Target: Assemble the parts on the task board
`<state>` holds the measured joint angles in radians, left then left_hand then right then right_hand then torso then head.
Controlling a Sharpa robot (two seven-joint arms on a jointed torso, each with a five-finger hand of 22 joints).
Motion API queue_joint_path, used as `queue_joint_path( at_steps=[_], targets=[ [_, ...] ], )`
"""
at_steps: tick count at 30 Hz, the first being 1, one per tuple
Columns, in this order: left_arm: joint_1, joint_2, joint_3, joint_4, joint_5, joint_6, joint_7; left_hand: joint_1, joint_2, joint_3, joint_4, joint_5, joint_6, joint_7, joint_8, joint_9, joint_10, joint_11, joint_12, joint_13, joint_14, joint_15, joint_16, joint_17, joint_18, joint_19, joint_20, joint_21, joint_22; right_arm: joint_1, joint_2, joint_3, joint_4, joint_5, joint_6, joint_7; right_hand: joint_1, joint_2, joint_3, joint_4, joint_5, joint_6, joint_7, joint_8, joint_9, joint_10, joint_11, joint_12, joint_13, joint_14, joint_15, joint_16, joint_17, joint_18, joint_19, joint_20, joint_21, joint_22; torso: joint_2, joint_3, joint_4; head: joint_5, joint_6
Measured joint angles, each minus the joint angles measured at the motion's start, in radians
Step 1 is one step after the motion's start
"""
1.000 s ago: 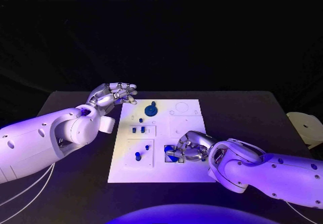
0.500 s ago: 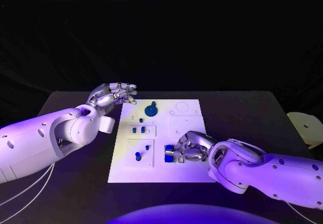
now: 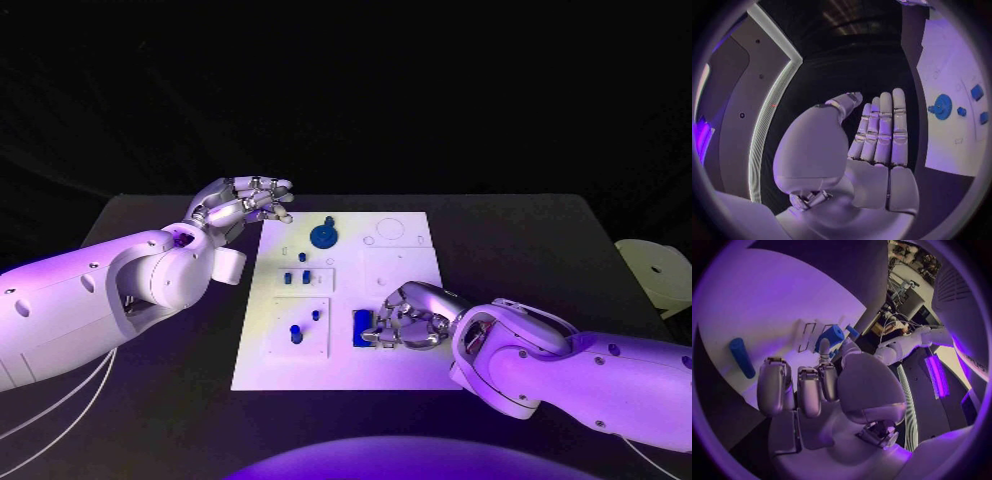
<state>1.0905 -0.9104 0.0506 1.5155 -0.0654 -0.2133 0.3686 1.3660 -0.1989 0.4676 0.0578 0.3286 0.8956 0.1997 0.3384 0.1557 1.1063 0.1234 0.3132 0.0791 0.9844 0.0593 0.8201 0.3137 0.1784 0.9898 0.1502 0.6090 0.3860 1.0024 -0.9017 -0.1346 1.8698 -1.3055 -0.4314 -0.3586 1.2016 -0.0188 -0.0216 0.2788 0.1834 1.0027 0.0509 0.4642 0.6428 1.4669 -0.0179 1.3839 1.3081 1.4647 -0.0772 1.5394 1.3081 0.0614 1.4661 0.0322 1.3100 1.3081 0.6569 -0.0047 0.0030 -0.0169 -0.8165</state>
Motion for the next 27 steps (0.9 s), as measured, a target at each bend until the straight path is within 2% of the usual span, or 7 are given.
queue_joint_path(
  at_steps=[4,12,18,20,22,25,27],
  targets=[
    [0.0,0.0,0.0,0.0,0.0,0.0,0.0,-0.001,0.001,0.0,0.0,0.0,0.0,0.0,0.0,0.0,0.0,0.0,0.0,0.0,0.0,0.0,0.0,-0.001,0.0,0.0,0.0,0.0,0.0,0.0,0.002,0.0,-0.008,-0.003,0.003,0.0,0.018,0.014,0.009,0.005,-0.002,0.0,0.0,0.0,0.0,0.0,0.0,0.0,0.0,0.0,0.0,0.0,0.0,0.0,0.0,0.0,0.005,0.0,0.0,-0.0006,0.0002,-0.002,0.0],
    [0.0,0.0,0.0,0.0,0.0,0.0,0.0,-0.001,0.001,-0.003,0.003,0.0,0.0,0.0,0.0,0.0,0.0,0.0,0.0,0.0,0.0,0.0,0.0,-0.001,0.0,0.0,0.0,0.0,-0.001,0.0,0.01,0.001,-0.022,-0.008,0.013,-0.003,0.025,0.021,0.018,0.005,0.001,0.003,-0.003,0.0,0.001,0.0,0.0,0.0,0.0,0.0,0.0,0.0,0.0,0.0,0.0,0.0,0.005,0.0,0.0,-0.0014,0.0019,-0.005,0.0],
    [0.0,0.0,0.0,0.0,0.0,0.0,0.0,-0.001,0.001,-0.003,0.003,0.0,0.0,0.0,0.0,0.0,0.0,0.0,0.0,0.0,0.0,0.0,0.0,-0.001,0.0,0.001,0.001,0.0,-0.001,0.002,0.014,0.003,-0.024,-0.01,0.024,-0.002,0.074,-0.002,0.031,-0.008,-0.002,0.003,-0.003,0.0,0.002,-0.002,-0.006,0.0,0.003,0.004,-0.004,0.0,0.0,0.0,0.0,0.0,0.005,0.0,0.0,-0.0018,0.0018,-0.002,-0.002],
    [0.0,0.0,0.0,0.0,0.0,0.0,0.0,-0.005,0.005,-0.003,0.003,0.0,0.0,0.0,0.0,0.0,0.0,0.0,0.0,0.0,0.0,0.0,0.0,-0.001,0.0,0.004,0.004,0.0,-0.002,0.003,0.014,0.004,-0.024,-0.012,0.026,-0.001,0.105,-0.008,0.044,-0.02,-0.051,0.006,-0.006,-0.003,0.002,0.0,-0.007,0.004,0.005,0.0,-0.007,0.0,0.0,0.0,0.0,-0.001,0.005,0.0,0.0,-0.0018,0.0018,-0.002,-0.002],
    [0.0,0.0,0.0,0.0,0.0,0.0,-0.001,-0.006,0.006,-0.003,0.003,0.0,0.0,0.0,0.0,0.0,0.0,0.0,0.0,0.0,0.0,0.0,0.0,-0.001,0.0,0.004,0.004,-0.004,-0.002,0.004,0.013,0.005,-0.024,-0.013,0.028,-0.001,0.131,-0.016,0.054,-0.028,-0.077,0.007,-0.007,-0.006,0.002,0.0,-0.007,0.006,0.005,0.0,-0.007,0.0,0.0,0.0,0.0,-0.007,0.005,0.0,-0.001,-0.0018,0.0018,-0.002,-0.002],
    [0.0,-0.001,0.0,0.0,0.0,0.0,-0.001,-0.006,0.006,-0.003,0.003,0.0,0.0,0.0,0.0,0.0,0.0,0.0,0.0,0.0,0.0,0.0,0.0,-0.001,0.0,0.004,0.004,-0.004,-0.002,0.003,0.008,0.003,-0.025,-0.015,0.033,-0.001,0.152,-0.023,0.059,-0.033,-0.081,0.007,-0.007,-0.006,0.002,0.0,-0.007,0.007,0.004,0.0,-0.007,0.0,0.0,0.0,0.0,-0.007,0.005,0.0,-0.001,-0.0012,0.0012,-0.002,-0.002],
    [0.0,-0.001,0.0,0.001,0.0,0.0,-0.001,-0.006,0.006,-0.003,0.003,0.0,0.0,0.0,0.0,0.0,0.0,0.0,0.0,0.0,0.0,0.0,0.0,-0.001,0.0,0.004,0.004,-0.004,-0.002,0.0,0.006,0.0,-0.029,-0.017,0.039,-0.005,0.161,-0.02,0.065,-0.039,-0.08,0.007,-0.006,-0.006,0.002,0.0,-0.007,0.008,0.004,0.0,-0.007,0.0,0.0,0.0,0.0,-0.007,0.005,0.0,0.0,-0.0012,0.0011,-0.001,-0.002]
  ],
)
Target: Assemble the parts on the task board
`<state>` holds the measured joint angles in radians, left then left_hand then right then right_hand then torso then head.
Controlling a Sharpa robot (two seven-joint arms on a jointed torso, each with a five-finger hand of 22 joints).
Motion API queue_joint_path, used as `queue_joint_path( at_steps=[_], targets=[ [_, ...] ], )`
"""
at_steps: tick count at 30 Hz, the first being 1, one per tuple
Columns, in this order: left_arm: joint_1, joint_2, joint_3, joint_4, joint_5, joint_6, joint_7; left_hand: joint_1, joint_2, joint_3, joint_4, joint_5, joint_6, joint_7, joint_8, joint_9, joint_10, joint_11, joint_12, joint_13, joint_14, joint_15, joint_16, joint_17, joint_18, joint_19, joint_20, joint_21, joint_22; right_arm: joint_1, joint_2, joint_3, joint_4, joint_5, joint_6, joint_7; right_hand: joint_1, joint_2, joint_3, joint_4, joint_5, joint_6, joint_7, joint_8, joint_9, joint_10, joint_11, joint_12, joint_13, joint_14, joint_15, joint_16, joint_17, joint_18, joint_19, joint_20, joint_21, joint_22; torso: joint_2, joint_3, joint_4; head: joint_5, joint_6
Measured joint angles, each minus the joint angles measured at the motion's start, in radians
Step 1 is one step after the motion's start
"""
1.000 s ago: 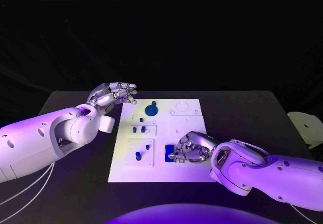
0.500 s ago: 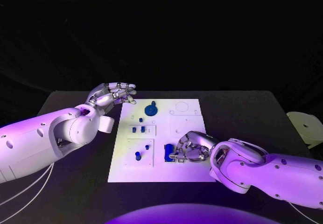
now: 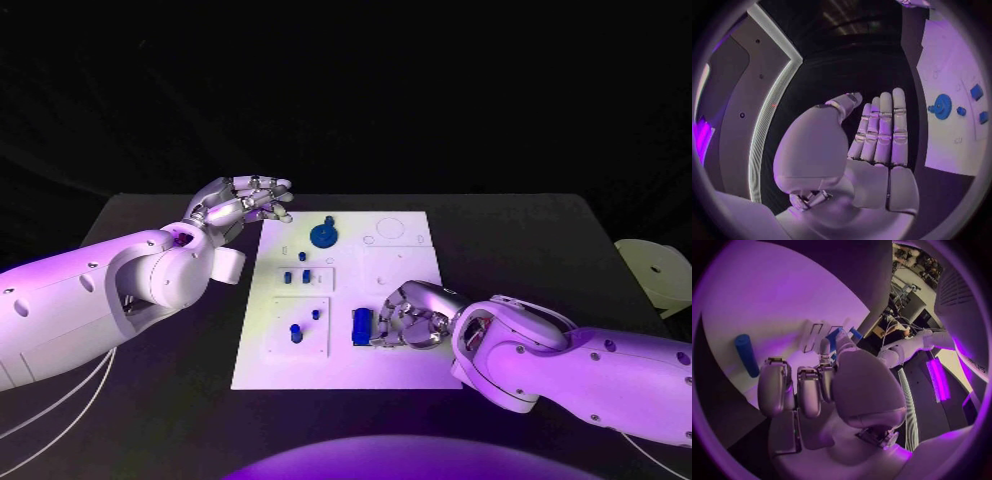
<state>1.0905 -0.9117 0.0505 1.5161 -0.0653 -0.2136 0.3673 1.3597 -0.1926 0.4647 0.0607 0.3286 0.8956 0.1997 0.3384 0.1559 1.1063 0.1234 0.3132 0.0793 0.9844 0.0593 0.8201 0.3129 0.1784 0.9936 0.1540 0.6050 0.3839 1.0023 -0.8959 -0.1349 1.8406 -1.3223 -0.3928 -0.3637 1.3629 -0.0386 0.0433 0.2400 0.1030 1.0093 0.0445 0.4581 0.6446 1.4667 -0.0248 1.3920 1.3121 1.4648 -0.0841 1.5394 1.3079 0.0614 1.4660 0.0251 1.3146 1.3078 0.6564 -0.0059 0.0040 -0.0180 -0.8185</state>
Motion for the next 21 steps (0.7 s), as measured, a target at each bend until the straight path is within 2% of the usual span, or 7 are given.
queue_joint_path(
  at_steps=[16,21],
  targets=[
    [0.0,-0.001,0.0,0.0,0.0,0.0,-0.002,0.0,0.0,0.0,0.0,0.0,0.0,0.0,0.0,-0.001,0.0,0.0,0.0,0.0,0.0,0.0,0.0,-0.001,0.0,0.004,-0.004,0.0,0.0,-0.001,-0.01,0.0,0.003,-0.002,0.016,-0.008,0.0,0.0,0.004,0.003,0.001,0.0,0.0,-0.004,-0.001,0.0,0.0,-0.004,0.0,0.0,0.0,0.0,0.0,0.0,0.0,0.0,0.0,0.0,0.0,0.0006,-0.0005,-0.001,-0.001],
    [0.0,-0.002,0.0,0.0,0.0,0.0,-0.002,0.0,0.0,0.0,0.0,0.0,0.0,0.0,0.0,-0.001,0.0,0.0,0.0,0.0,0.0,0.0,0.0,-0.001,0.0,0.004,-0.004,0.0,-0.001,-0.001,-0.014,0.0,0.016,-0.001,0.011,-0.002,-0.001,-0.001,0.004,0.018,0.007,0.005,-0.005,-0.004,-0.001,0.0,0.0,0.0,0.0,0.0,0.0,0.0,0.0,0.0,0.0,0.0,0.0,0.0,0.0,0.0007,-0.0005,-0.001,-0.001]
  ],
)
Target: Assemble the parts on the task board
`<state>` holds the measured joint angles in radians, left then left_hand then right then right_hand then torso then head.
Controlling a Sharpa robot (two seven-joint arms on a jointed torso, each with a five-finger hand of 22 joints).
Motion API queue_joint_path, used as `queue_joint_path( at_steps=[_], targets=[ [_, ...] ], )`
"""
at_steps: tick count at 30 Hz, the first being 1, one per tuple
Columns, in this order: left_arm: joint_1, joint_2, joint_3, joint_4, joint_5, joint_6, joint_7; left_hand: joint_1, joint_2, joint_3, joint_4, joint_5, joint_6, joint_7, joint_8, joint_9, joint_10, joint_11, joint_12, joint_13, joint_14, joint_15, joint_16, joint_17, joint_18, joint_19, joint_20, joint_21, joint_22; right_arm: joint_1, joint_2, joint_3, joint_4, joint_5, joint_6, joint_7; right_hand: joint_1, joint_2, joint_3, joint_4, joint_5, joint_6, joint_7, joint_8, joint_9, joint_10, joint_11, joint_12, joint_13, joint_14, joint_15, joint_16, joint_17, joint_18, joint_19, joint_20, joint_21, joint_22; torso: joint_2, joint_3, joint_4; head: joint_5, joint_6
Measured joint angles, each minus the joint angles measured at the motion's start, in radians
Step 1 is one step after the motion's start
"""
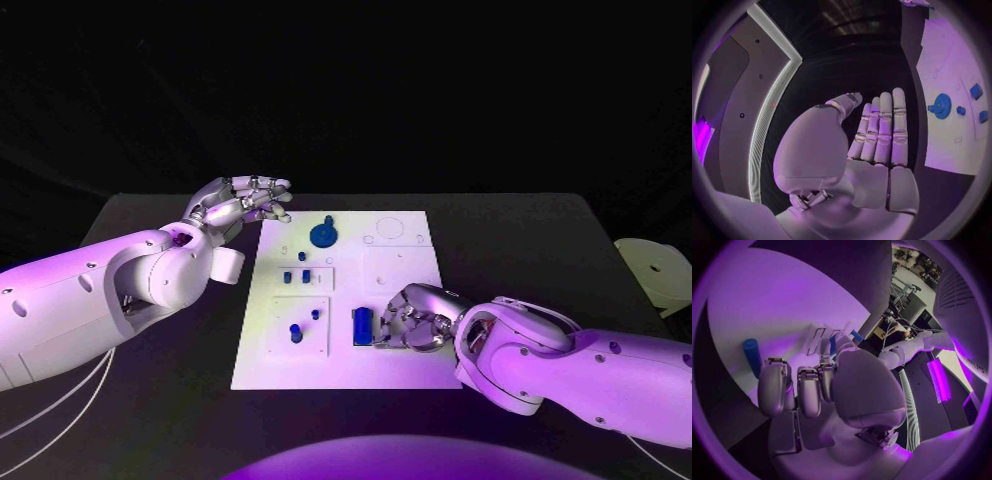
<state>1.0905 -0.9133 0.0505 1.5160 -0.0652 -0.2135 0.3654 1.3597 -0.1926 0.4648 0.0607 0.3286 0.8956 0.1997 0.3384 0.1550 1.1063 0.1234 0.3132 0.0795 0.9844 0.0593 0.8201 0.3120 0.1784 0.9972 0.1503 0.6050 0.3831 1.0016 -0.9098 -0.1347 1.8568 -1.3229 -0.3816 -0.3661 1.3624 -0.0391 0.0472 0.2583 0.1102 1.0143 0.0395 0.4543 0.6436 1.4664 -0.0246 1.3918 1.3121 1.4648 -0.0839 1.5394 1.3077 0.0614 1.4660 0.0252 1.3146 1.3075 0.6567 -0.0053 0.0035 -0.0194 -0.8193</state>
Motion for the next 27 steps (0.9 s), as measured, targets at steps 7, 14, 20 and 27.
queue_joint_path(
  at_steps=[7,14,20,27],
  targets=[
    [0.0,0.0,0.0,0.0,0.0,0.0,0.0,0.0,0.0,0.0,0.0,0.0,0.0,0.0,0.0,0.0,0.0,0.0,0.0,0.0,0.0,0.0,0.0,0.0,0.0,0.0,0.0,0.0,0.0,0.0,-0.008,0.0,0.028,0.007,-0.013,0.021,-0.009,-0.009,0.0,0.006,0.004,0.004,0.003,0.0,0.0,0.0,0.0,0.003,-0.006,0.0,0.0,0.0,0.0,0.0,0.0,0.0,0.0,0.0,0.0,0.0004,0.0003,0.002,0.0],
    [0.0,0.0,0.0,-0.001,0.0,0.0,-0.001,0.0,0.0,0.0,0.0,0.0,0.0,0.0,0.0,0.0,0.0,0.0,0.0,0.0,0.0,0.0,0.0,0.0,0.0,0.0,0.0,0.0,0.0,0.002,-0.01,0.001,0.037,0.015,-0.029,0.039,-0.016,-0.015,0.0,0.022,0.015,0.007,0.001,0.0,0.001,0.0,0.0,0.003,-0.004,0.0,0.0,0.0,0.0,0.0,0.0,0.0,0.0,0.0,0.0,-0.0005,0.0002,0.0,0.0],
    [0.0,0.0,-0.001,-0.001,0.0,0.0,-0.001,0.0,0.0,0.0,0.0,0.0,0.0,0.0,0.0,0.0,0.0,0.0,0.0,0.0,0.0,0.0,0.0,0.0,0.0,0.0,0.0,0.0,0.0,0.003,0.005,0.001,0.011,0.019,-0.038,0.045,-0.035,-0.001,0.001,0.029,0.021,0.007,0.001,0.0,0.002,0.0,0.0,0.003,-0.001,0.0,0.0,0.0,0.0,0.0,0.0,0.0,0.0,0.0,0.0,-0.0006,0.0007,-0.001,0.0],
    [0.0,0.0,-0.001,0.0,0.0,0.0,-0.001,0.0,0.0,0.0,0.0,0.0,0.0,0.0,0.0,0.0,0.0,0.0,0.0,0.0,0.0,0.0,0.0,0.0,0.0,0.0,0.0,0.0,0.0,0.004,0.027,0.002,-0.007,0.021,-0.047,0.047,-0.036,0.0,0.006,0.033,0.024,0.01,-0.003,0.0,0.005,0.0,0.0,0.004,-0.002,0.0,0.0,0.0,0.0,0.0,0.0,0.0,0.0,0.0,0.001,-0.0008,0.0017,-0.001,0.0]
  ],
)
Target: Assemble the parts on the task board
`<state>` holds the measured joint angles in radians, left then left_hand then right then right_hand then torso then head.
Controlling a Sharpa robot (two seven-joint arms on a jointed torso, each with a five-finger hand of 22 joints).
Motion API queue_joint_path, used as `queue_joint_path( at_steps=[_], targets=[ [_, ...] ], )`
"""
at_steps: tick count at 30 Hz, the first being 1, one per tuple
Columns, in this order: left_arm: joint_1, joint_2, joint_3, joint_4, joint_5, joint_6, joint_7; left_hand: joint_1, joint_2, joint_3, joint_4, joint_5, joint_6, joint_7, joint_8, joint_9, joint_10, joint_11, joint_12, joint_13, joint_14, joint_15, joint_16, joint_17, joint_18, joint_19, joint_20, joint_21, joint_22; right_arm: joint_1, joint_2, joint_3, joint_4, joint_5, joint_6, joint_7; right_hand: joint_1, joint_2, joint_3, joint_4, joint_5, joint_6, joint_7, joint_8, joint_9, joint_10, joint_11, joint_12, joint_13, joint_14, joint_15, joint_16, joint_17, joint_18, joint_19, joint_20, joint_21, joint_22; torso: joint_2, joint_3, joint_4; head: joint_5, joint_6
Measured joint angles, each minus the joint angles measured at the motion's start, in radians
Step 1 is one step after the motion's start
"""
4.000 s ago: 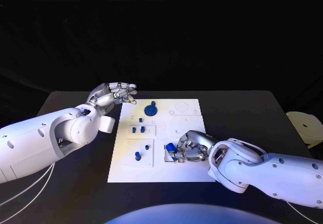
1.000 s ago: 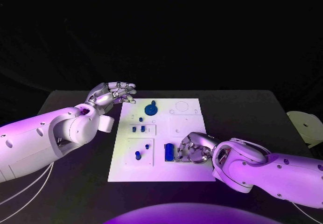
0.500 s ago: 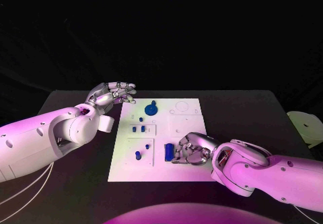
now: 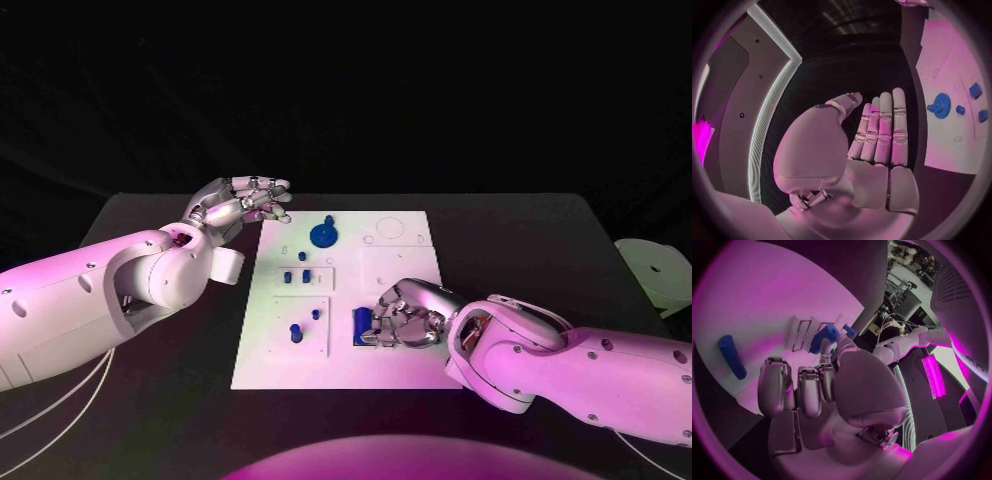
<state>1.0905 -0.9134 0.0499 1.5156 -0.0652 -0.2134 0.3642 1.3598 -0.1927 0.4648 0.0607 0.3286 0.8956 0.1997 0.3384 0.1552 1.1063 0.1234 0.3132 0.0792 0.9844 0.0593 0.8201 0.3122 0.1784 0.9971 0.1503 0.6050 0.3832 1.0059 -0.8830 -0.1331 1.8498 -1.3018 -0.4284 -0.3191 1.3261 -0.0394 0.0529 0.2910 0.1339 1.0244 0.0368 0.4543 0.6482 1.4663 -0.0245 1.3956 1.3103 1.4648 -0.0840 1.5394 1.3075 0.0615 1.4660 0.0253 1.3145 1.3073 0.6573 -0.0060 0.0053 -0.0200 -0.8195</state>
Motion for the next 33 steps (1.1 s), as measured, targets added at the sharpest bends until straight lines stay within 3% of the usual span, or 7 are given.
queue_joint_path(
  at_steps=[14,24,27,33],
  targets=[
    [0.0,-0.001,0.0,0.001,0.0,0.0,-0.001,0.005,0.005,0.0,0.0,0.0,0.0,0.0,0.0,-0.001,0.0,0.0,0.0,0.001,0.0,0.0,0.0,-0.001,0.0,0.0,0.0,0.0,0.0,0.0,0.015,0.0,-0.011,-0.007,-0.008,-0.002,0.001,0.01,0.027,-0.012,0.003,0.0,0.0,0.001,0.005,0.0,-0.008,0.002,-0.001,0.004,-0.004,0.0,0.0,0.0,0.0,0.0,0.007,0.001,0.0,0.0007,-0.0012,0.002,-0.006],
    [0.0,-0.003,0.0,0.001,0.0,0.0,-0.002,0.005,0.005,0.0,0.0,0.0,0.0,0.0,0.0,-0.001,0.0,0.0,0.0,0.001,0.0,0.0,0.0,-0.001,0.0,0.0,0.0,0.0,0.0,0.0,0.01,-0.001,-0.014,-0.023,0.01,-0.005,0.058,-0.005,0.072,-0.033,-0.001,0.0,0.0,0.002,0.008,0.0,-0.008,0.005,0.001,0.0,-0.007,0.0,0.0,0.0,0.0,-0.007,0.007,0.001,0.0,0.0008,-0.0016,0.002,-0.008],
    [0.0,-0.003,0.0,0.001,0.0,0.0,-0.002,0.005,0.005,0.0,0.0,0.0,0.0,0.0,0.0,-0.001,0.0,0.0,0.0,0.001,0.0,0.0,0.0,-0.001,0.0,0.0,0.0,0.0,0.0,-0.001,0.004,-0.002,-0.016,-0.028,0.019,-0.01,0.067,-0.008,0.093,-0.035,-0.022,0.003,-0.003,0.002,0.008,-0.003,-0.011,0.008,0.001,0.0,-0.007,0.0,0.0,0.0,0.0,-0.007,0.007,0.001,-0.001,0.0008,-0.0016,0.002,-0.008],
    [0.0,-0.004,0.0,0.002,0.0,0.0,-0.003,0.005,0.005,0.0,0.0,0.0,0.0,0.0,0.0,-0.001,0.0,0.0,0.0,0.001,0.0,0.0,0.0,-0.001,0.0,0.0,0.0,0.0,0.0,0.0,-0.001,-0.001,-0.017,-0.036,0.031,-0.019,0.073,-0.01,0.093,-0.035,-0.024,0.003,-0.003,0.002,0.008,-0.004,-0.011,0.012,0.001,0.0,-0.007,0.0,0.0,0.0,0.0,-0.007,0.007,0.0,-0.001,0.0008,-0.0016,0.002,-0.009]
  ],
)
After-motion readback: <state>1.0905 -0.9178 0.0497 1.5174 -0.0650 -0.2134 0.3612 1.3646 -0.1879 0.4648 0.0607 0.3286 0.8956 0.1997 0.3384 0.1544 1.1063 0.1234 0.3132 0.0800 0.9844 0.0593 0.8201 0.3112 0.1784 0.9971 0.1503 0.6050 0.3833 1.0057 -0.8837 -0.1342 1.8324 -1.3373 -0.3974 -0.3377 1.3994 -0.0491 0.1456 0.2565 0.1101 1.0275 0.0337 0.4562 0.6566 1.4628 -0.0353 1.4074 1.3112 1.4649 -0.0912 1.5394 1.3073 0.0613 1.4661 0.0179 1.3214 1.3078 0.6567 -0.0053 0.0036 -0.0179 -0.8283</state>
